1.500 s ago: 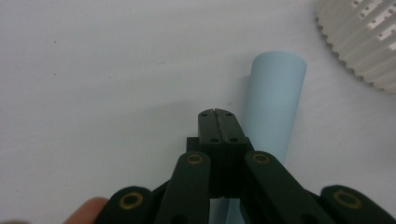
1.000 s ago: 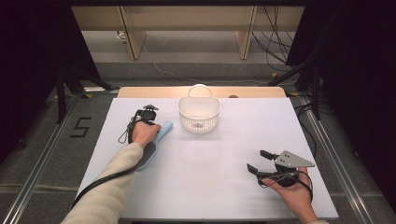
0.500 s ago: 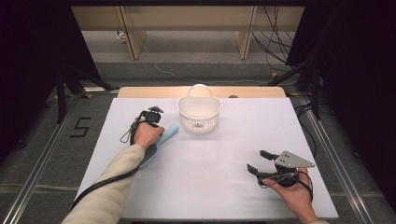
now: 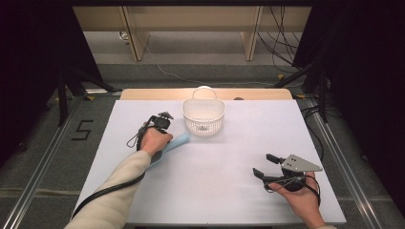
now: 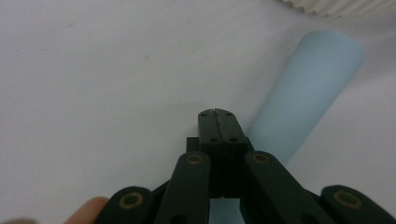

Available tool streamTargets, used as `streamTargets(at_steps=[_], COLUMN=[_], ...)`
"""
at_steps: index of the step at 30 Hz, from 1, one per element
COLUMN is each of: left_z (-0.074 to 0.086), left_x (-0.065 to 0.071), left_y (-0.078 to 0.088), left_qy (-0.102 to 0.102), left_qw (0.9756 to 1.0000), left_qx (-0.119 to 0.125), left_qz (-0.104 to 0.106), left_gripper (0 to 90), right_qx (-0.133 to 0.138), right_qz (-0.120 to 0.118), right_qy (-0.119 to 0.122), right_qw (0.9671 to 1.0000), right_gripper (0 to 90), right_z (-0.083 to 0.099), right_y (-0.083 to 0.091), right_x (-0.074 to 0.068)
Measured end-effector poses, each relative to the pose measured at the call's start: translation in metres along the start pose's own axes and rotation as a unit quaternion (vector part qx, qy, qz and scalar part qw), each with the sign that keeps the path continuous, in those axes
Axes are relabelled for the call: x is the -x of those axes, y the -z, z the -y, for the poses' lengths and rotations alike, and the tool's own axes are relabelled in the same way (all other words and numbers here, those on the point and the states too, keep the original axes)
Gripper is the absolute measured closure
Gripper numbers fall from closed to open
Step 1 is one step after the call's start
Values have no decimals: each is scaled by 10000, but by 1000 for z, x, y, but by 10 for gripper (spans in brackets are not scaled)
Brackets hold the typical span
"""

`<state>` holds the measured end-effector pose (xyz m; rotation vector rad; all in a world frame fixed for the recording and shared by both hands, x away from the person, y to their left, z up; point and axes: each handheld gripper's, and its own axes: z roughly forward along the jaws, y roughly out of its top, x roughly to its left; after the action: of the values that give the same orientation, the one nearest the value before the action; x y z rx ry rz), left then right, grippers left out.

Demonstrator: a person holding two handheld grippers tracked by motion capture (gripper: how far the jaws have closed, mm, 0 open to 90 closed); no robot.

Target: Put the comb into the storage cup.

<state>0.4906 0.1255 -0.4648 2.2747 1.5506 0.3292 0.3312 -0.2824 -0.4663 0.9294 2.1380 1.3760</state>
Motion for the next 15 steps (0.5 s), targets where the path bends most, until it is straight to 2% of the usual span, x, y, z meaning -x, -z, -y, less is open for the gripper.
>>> streamTargets(at_steps=[4, 7, 15], left_z=[3, 5, 11], left_x=[4, 9, 18], left_y=[0, 1, 4], left_qy=[-100, -211, -406], left_qw=[9998, 9996, 9990], left_qx=[-136, -162, -190], left_qz=[51, -6, -2], left_gripper=[900, 900, 900], right_qx=[-1, 2, 0], right_qz=[5, 8, 15], right_qy=[9, 6, 8], right_qw=[10000, 10000, 10000], right_gripper=[255, 255, 255], right_z=[0, 0, 0], right_y=[0, 0, 1], right_x=[0, 0, 0])
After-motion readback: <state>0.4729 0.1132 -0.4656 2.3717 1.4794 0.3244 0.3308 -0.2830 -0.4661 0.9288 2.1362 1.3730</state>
